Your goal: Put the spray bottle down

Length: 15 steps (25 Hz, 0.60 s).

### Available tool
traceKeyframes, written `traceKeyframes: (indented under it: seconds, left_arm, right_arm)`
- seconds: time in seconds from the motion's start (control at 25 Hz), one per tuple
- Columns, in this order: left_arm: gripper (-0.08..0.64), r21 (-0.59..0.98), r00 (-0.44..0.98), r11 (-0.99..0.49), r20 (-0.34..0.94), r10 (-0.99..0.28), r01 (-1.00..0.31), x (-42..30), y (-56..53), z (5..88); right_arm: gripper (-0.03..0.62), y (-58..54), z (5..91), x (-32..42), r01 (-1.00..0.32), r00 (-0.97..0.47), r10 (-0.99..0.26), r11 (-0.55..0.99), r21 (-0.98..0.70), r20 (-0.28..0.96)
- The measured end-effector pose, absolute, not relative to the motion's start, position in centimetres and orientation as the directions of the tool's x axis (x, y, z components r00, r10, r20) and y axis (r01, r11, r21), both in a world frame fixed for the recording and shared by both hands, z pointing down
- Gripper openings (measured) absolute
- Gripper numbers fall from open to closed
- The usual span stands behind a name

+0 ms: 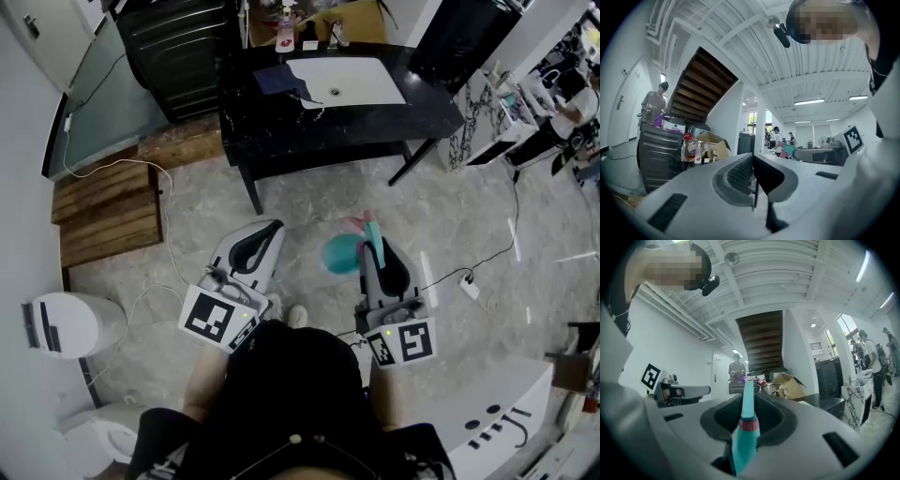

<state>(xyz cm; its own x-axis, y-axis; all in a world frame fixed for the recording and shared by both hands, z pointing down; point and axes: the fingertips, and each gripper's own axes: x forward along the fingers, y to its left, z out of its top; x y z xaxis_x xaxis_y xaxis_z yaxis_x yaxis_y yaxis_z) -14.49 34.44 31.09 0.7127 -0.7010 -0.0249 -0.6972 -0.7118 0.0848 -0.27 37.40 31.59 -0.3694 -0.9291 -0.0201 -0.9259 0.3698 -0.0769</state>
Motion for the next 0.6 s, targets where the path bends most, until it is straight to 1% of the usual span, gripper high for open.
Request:
traceKeyframes:
  seconds: [0.36,0.6]
  left_arm:
    - [0.007,0.107,0.711,-0.707,-0.008,-0.704,-0.699,-15.7,33.3,32.3]
    - [0.006,0.097,0.72,-0.717,-0.011,-0.694,-0.69,-17.1,32.1,32.7]
  right_arm:
    - [0.087,36.5,31.7,-1.2,-0.918,-0.379,-0.925,0.379,-0.114,-0.026]
    - [0.087,35.4,32.2,-2.4,-0.926,-0.368,-0.93,0.367,-0.087,-0.012]
